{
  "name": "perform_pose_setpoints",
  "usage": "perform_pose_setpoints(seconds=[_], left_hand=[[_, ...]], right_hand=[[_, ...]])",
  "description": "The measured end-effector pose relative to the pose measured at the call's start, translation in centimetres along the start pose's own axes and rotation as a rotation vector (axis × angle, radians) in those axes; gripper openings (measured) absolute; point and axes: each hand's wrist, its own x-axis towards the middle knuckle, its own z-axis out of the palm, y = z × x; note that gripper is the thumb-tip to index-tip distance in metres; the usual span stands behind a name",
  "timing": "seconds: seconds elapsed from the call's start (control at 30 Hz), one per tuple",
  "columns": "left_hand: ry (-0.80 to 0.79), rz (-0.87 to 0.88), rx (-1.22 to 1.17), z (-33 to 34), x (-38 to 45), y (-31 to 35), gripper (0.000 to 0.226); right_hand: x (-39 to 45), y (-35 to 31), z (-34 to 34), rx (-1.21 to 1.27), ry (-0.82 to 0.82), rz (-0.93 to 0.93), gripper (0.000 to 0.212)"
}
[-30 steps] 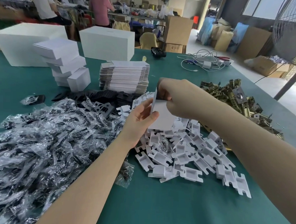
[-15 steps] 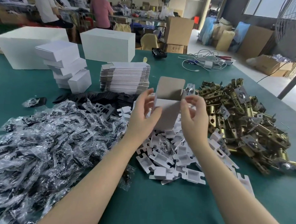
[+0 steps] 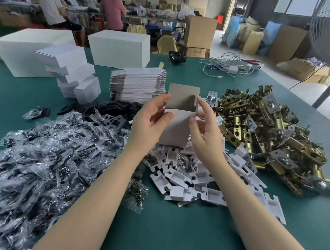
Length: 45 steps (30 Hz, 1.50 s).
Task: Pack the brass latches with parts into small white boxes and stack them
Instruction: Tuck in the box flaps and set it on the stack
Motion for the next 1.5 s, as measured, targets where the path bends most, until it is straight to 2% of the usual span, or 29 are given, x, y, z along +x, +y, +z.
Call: perform_pose_setpoints(seconds=[0.2, 0.33, 0.43, 0.57, 0.67, 0.8, 0.9, 1.03, 1.23, 1.5], left_hand=[[-0.021, -0.044, -0.026, -1.1, 0.3, -0.2, 0.047], [-0.036, -0.009, 0.091, -1.6, 0.2, -0.3, 0.033], [-0.022, 0.027, 0.136, -1.5, 0.2, -0.2, 0.016], [0.025, 0.033, 0.097, -1.5, 0.7, 0.3, 0.022], [0.044, -0.040, -0.006, -1.3, 0.9, 0.3, 0.022], [0.096, -0.123, -0.144, -1.1, 1.0, 0.0, 0.035], [0.026, -0.077, -0.089, -1.3, 1.1, 0.3, 0.039], [-0.031, -0.050, -0.037, -1.7, 1.0, 0.4, 0.023], [-0.089, -0.013, 0.044, -2.8, 1.2, 0.1, 0.017], [-0.222, -0.003, 0.123, -4.0, 1.2, 0.8, 0.024]], right_hand=[[1.8, -0.3, 0.9, 0.004, 0.083, -0.053, 0.023], [1.6, 0.2, 1.1, -0.075, 0.086, -0.116, 0.020], [1.4, -0.1, 1.1, -0.048, 0.057, -0.112, 0.027], [1.9, -1.0, 1.0, 0.081, 0.040, 0.014, 0.023], [2.1, -1.4, 0.9, 0.294, 0.035, 0.114, 0.020], [2.4, -1.6, 0.7, 0.315, 0.004, 0.138, 0.039], [2.6, -1.6, 0.6, 0.272, 0.017, 0.119, 0.034], [2.3, -1.5, 0.7, 0.222, -0.004, 0.087, 0.026], [2.2, -1.0, 0.4, 0.076, -0.028, 0.002, 0.015], [1.7, -1.0, 0.4, 0.142, -0.064, -0.015, 0.012]])
